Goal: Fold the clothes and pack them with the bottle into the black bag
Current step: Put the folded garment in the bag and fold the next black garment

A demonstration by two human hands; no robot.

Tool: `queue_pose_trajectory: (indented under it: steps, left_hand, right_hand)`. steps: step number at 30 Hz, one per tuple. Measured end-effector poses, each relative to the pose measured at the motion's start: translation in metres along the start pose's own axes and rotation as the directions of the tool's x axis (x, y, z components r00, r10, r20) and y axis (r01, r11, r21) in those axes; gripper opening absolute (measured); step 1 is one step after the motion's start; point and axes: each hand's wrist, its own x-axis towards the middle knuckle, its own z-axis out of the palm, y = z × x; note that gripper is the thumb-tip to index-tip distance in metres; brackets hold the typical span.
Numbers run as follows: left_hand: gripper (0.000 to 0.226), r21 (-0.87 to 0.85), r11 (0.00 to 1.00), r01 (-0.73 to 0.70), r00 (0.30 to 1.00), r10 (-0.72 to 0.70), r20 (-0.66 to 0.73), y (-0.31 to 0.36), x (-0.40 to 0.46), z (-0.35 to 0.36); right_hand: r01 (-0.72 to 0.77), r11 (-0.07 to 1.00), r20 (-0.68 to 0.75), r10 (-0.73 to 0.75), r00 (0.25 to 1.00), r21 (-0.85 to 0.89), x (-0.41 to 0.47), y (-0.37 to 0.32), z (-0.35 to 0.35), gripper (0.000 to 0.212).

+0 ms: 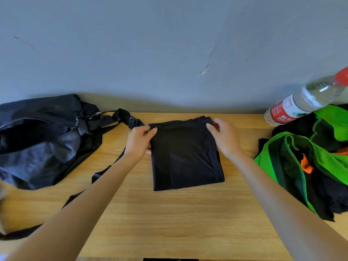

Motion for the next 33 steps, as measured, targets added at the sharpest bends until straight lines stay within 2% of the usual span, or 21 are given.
queue_pose_trajectory:
  steps: [2,3,6,8,10,12,14,16,19,21,25,30,33]
  left_hand:
    - [0.006,0.061,0.996,-0.063,0.996,0.066,-0.054,-0.002,0.000,-0.002]
    - [0.008,0.088,0.992,-0.093,0.991,0.101,-0.087,-0.002,0.000,-0.003]
    - [0.031,0.219,0.956,-0.196,0.956,0.236,-0.172,-0.005,-0.002,-0.006]
    - [0.040,0.346,0.897,-0.277,0.921,0.350,-0.170,-0.009,-0.011,-0.007]
    - [0.044,0.469,0.780,-0.414,0.862,0.502,-0.074,-0.017,-0.025,-0.007]
    - [0.043,0.539,0.617,-0.574,0.769,0.632,0.096,-0.029,-0.039,-0.005]
    - [0.044,0.516,0.503,-0.694,0.693,0.662,0.287,-0.040,-0.050,-0.002]
    - [0.051,0.486,0.428,-0.762,0.637,0.631,0.443,-0.053,-0.060,0.003]
    - [0.068,0.499,0.332,-0.800,0.594,0.557,0.581,-0.070,-0.069,0.004]
    - [0.071,0.523,0.288,-0.802,0.588,0.535,0.607,-0.079,-0.073,0.001]
    - [0.056,0.573,0.231,-0.786,0.578,0.604,0.549,-0.086,-0.079,-0.005]
    - [0.055,0.620,0.189,-0.761,0.564,0.666,0.488,-0.086,-0.082,0.000]
    - [0.056,0.648,0.205,-0.733,0.586,0.674,0.450,-0.085,-0.084,0.002]
  right_hand:
    - [0.023,0.998,-0.009,-0.024,1.000,-0.065,0.001,-0.001,0.001,0.015]
    - [0.014,0.997,-0.017,-0.015,1.000,-0.078,0.001,-0.002,0.001,0.020]
    - [0.010,0.998,-0.079,-0.015,0.997,-0.060,-0.005,-0.003,-0.002,0.035]
    - [0.060,0.996,-0.114,-0.068,0.991,-0.067,-0.018,-0.005,-0.006,0.039]
    - [0.174,0.979,-0.097,-0.184,0.978,-0.102,-0.035,-0.007,-0.009,0.039]
    - [0.317,0.935,-0.014,-0.323,0.946,-0.162,-0.056,-0.007,-0.006,0.039]
    - [0.433,0.871,0.128,-0.414,0.901,-0.233,-0.075,-0.004,0.002,0.042]
    - [0.516,0.812,0.254,-0.456,0.853,-0.272,-0.091,0.004,0.011,0.048]
    - [0.576,0.751,0.360,-0.466,0.808,-0.323,-0.107,0.021,0.019,0.059]
    - [0.585,0.723,0.365,-0.467,0.805,-0.366,-0.115,0.032,0.017,0.061]
    - [0.560,0.718,0.241,-0.507,0.828,-0.414,-0.124,0.046,0.009,0.048]
    - [0.527,0.717,0.147,-0.524,0.839,-0.455,-0.126,0.049,0.009,0.047]
    - [0.500,0.748,0.088,-0.518,0.851,-0.437,-0.128,0.044,0.012,0.039]
